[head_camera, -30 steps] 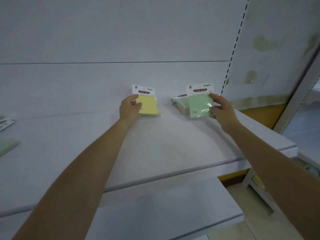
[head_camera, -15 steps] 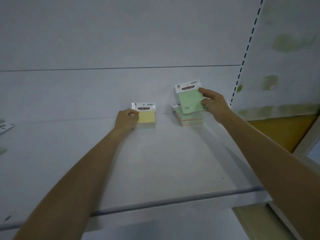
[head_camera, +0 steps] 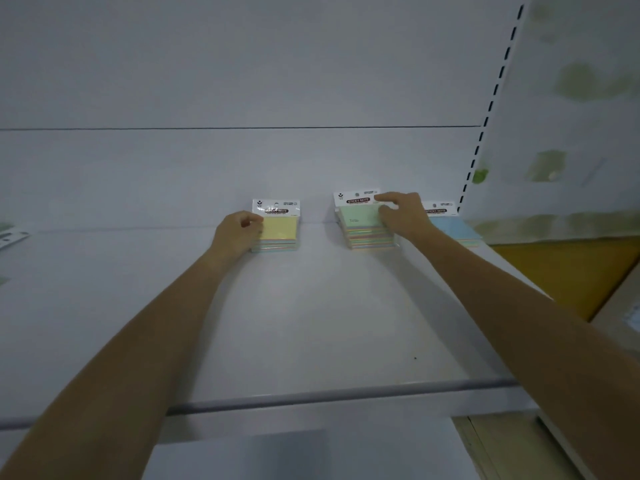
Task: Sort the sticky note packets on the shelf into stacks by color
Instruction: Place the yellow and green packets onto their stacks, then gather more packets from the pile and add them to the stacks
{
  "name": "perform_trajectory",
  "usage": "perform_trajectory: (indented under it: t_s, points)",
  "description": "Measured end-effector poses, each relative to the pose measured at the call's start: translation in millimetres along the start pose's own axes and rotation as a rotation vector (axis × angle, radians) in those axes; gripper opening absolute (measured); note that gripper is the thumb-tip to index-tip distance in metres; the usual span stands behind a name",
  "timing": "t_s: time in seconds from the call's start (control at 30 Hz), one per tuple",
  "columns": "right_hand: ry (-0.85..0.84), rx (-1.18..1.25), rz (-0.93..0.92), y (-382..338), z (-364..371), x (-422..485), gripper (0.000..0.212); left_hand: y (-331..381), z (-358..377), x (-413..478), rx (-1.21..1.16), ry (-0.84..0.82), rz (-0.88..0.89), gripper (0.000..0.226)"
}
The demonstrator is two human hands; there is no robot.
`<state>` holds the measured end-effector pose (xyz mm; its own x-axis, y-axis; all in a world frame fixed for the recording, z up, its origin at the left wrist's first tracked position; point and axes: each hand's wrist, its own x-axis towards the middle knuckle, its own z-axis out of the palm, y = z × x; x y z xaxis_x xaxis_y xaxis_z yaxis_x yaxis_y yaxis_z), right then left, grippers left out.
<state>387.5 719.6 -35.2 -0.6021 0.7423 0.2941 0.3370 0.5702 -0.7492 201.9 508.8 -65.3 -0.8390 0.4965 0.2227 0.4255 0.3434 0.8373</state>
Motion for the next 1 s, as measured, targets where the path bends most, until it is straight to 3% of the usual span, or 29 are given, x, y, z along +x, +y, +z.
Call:
perform_trajectory:
  t_s: [0.27, 0.47, 0.63, 1.0]
  points:
    - [0.080, -0.185, -0.419, -44.8, 8.4, -26.5, 0.034, 0.6, -20.1, -18.2, 0.204, 0.092, 0.117, 0.028]
    - [-0.112, -0.246, -0.661, -104.8, 69.3, -52.6, 0.038, -18.9, -88.4, -45.3, 0.462, 0.104, 0.231, 0.036]
    - [-0.278, -0.216, -0.723, -164.1, 146.5, -88.3, 0.036, -60.7, -180.7, -71.7, 0.624, 0.121, 0.198, 0.038]
    - [-0.363, -0.210, -0.762, -296.9, 286.1, -169.5, 0.039, -142.1, -365.5, -100.3, 0.680, 0.177, 0.121, 0.036]
